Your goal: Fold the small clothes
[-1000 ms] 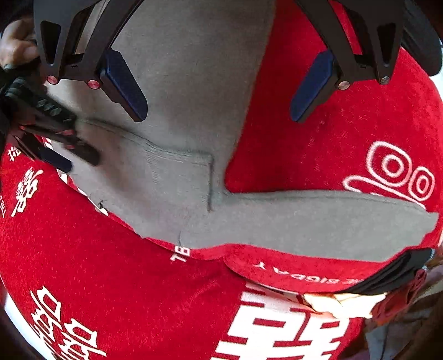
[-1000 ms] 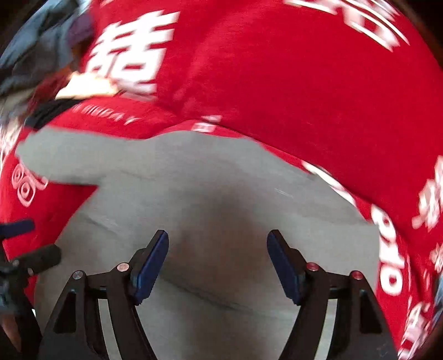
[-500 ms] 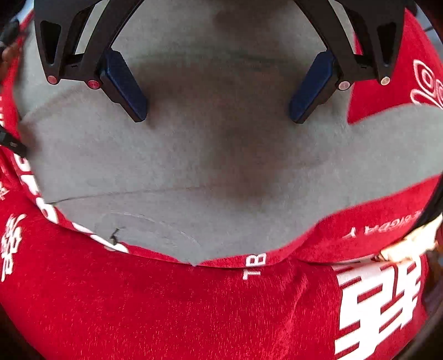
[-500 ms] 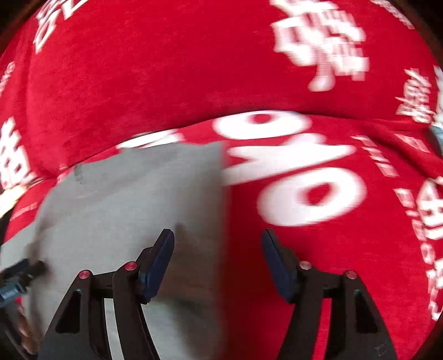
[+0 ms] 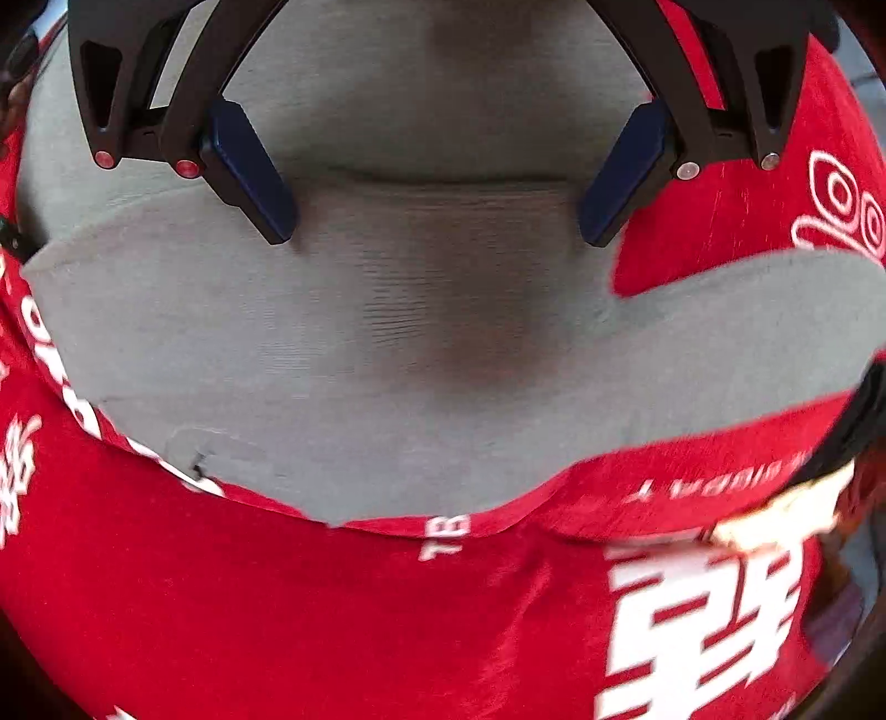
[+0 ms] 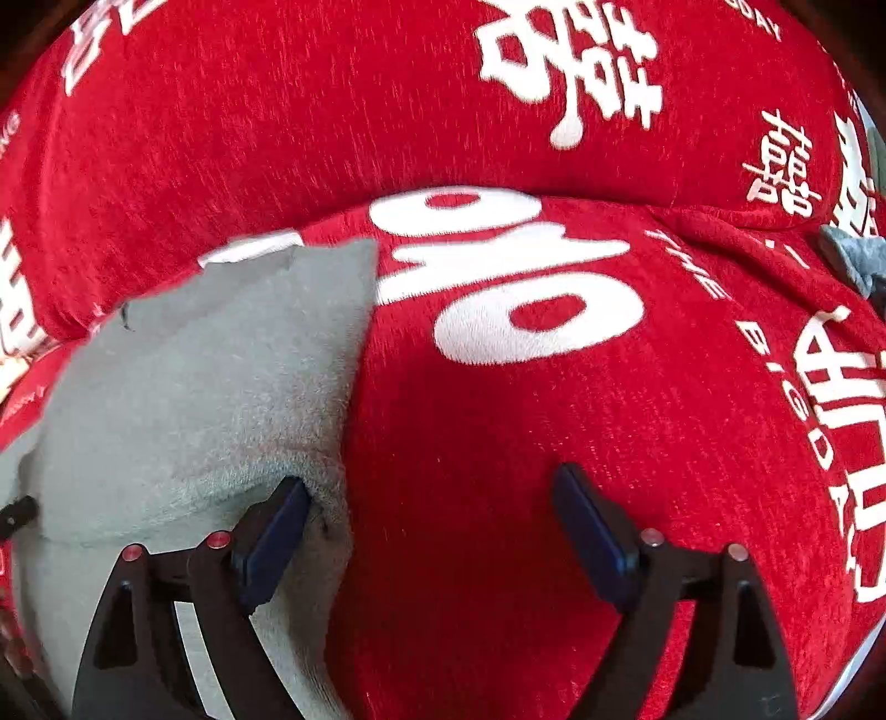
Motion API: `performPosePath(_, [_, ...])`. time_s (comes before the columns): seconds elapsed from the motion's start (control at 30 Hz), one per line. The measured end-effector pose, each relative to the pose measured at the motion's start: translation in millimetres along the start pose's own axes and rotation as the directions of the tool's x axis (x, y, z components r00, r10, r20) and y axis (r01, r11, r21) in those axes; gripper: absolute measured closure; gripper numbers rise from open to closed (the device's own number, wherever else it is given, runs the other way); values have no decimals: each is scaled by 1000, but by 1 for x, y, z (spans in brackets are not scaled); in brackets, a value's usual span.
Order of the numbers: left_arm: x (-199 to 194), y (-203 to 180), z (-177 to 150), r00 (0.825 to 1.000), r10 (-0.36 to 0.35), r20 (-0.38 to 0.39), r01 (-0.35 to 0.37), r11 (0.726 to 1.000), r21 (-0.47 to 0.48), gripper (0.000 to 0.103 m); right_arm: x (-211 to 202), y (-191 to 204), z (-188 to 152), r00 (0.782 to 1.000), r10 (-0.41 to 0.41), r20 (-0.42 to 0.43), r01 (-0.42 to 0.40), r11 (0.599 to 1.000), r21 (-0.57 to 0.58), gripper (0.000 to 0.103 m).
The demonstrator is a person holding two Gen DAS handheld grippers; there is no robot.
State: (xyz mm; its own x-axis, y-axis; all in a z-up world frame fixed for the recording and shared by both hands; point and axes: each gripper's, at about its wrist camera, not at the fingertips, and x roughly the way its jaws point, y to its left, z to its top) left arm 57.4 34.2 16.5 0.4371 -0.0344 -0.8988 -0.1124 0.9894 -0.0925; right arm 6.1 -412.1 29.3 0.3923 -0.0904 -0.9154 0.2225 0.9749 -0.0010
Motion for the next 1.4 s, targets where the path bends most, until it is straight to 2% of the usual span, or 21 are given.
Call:
performPosePath(0.07, [0,11,0,1000,-29,-11,28,998,-49,0,-9,8,-4,998,-62,-5,62,996,-59,14])
performPosePath(0.17, [-12,8,3,999,-45,26,47,995,-83,0,-37,10,-6,995,-92,49,93,995,-24,14])
performPosePath(0.23, [-16,-6,5,997,-68,47,70,996,-54,0,-54,24,-4,995,-27,95,28,1000,-8,14])
performPosePath(0.3, [-18,-30,7,995,-78,55,78,997,16,0,-52,48,2,995,36,96,-30,998,-61,14])
performPosePath(0.4, [-8,-59,3,997,-67,38,62,991,122,0,-37,102,8,994,99,54,-87,978,-191,14])
performPosePath(0.47, [12,-61,1,1000,-7,-6,7,991,134,0,-15,126,11,994,108,-10,-107,968,-226,14])
performPosePath(0.5, [14,-60,2,1000,5,14,-7,991,135,0,-1,132,12,994,100,-44,-107,968,-228,14])
performPosePath(0.57, [11,-52,4,999,15,43,-21,991,134,0,24,133,16,996,44,-80,-59,978,-202,11])
performPosePath(0.6, [11,-45,7,999,7,31,-11,992,124,0,25,126,21,998,48,-39,-54,985,-165,11])
performPosePath(0.67, [5,-23,14,999,31,35,-33,997,73,0,27,111,28,998,-47,-32,44,996,-83,11])
performPosePath(0.73, [-8,17,14,998,29,60,-27,999,-32,0,17,99,29,999,-43,-25,44,999,16,11])
performPosePath(0.8, [-20,62,10,996,31,85,-17,988,-152,0,-4,103,20,999,-30,23,30,999,39,11])
performPosePath(0.87, [-32,124,-2,991,77,108,-39,947,-319,0,-23,119,0,998,38,58,-38,999,-1,11])
performPosePath(0.97, [-45,214,-22,976,201,89,-120,826,-551,0,-34,150,-36,994,87,61,-82,994,-77,11])
performPosePath(1.0, [-49,249,-31,969,234,74,-135,759,-637,0,-34,162,-47,994,99,54,-93,990,-104,11])
performPosePath(1.03, [-51,268,-39,967,247,68,-135,717,-684,0,-30,176,-58,994,102,46,-95,986,-135,11])
performPosePath(1.07, [-55,298,-48,964,257,64,-124,651,-749,0,-26,188,-68,995,90,42,-82,982,-168,10])
performPosePath(1.13, [-54,342,-57,965,256,58,-98,556,-826,0,-29,208,-80,993,9,118,21,967,-252,9])
performPosePath(1.2, [-54,361,-53,959,275,67,-100,552,-827,0,-30,217,-82,991,-16,131,53,956,-287,9])
performPosePath(1.3, [-42,379,-27,951,309,17,-169,564,-808,0,-28,208,-80,994,29,104,-3,970,-243,8])
performPosePath(1.4, [-28,384,0,937,347,-41,-254,597,-761,0,-24,198,-76,994,66,90,-45,975,-218,8])
